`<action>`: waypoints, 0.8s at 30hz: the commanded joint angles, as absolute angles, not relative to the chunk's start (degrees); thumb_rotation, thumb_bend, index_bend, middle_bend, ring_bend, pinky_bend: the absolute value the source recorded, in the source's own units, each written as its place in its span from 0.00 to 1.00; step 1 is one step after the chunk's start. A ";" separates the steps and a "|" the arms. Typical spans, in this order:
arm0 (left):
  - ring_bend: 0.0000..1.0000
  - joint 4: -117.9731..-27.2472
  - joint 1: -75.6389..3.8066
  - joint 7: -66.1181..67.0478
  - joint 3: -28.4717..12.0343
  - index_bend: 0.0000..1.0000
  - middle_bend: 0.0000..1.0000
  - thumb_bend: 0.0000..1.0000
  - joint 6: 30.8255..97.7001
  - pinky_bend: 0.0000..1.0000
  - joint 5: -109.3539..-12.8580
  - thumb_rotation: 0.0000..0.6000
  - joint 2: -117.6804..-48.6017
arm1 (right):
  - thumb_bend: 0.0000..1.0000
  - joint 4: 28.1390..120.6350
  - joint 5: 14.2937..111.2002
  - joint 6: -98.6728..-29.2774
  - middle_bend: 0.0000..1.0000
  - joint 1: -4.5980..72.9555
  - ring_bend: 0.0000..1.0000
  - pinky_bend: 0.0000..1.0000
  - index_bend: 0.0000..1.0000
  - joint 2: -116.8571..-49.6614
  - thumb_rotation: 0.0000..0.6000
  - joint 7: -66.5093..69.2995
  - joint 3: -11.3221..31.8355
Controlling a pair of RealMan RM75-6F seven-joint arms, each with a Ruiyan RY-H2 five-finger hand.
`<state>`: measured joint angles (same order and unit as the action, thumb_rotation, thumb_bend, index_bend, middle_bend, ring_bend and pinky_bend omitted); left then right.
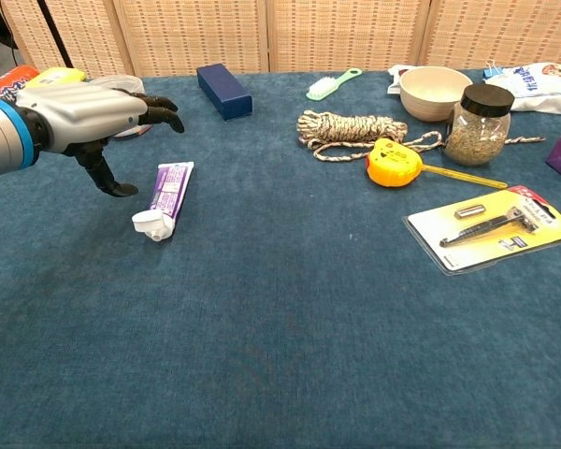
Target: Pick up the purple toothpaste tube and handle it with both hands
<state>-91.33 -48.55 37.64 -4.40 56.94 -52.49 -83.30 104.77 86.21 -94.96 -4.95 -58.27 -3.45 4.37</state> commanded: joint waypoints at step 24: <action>0.00 -83.26 -51.64 37.35 -3.64 0.10 0.00 0.25 50.50 0.04 -53.00 1.00 -89.08 | 0.46 104.47 85.66 -95.79 0.00 -6.01 0.00 0.00 0.05 -58.23 1.00 -2.99 4.18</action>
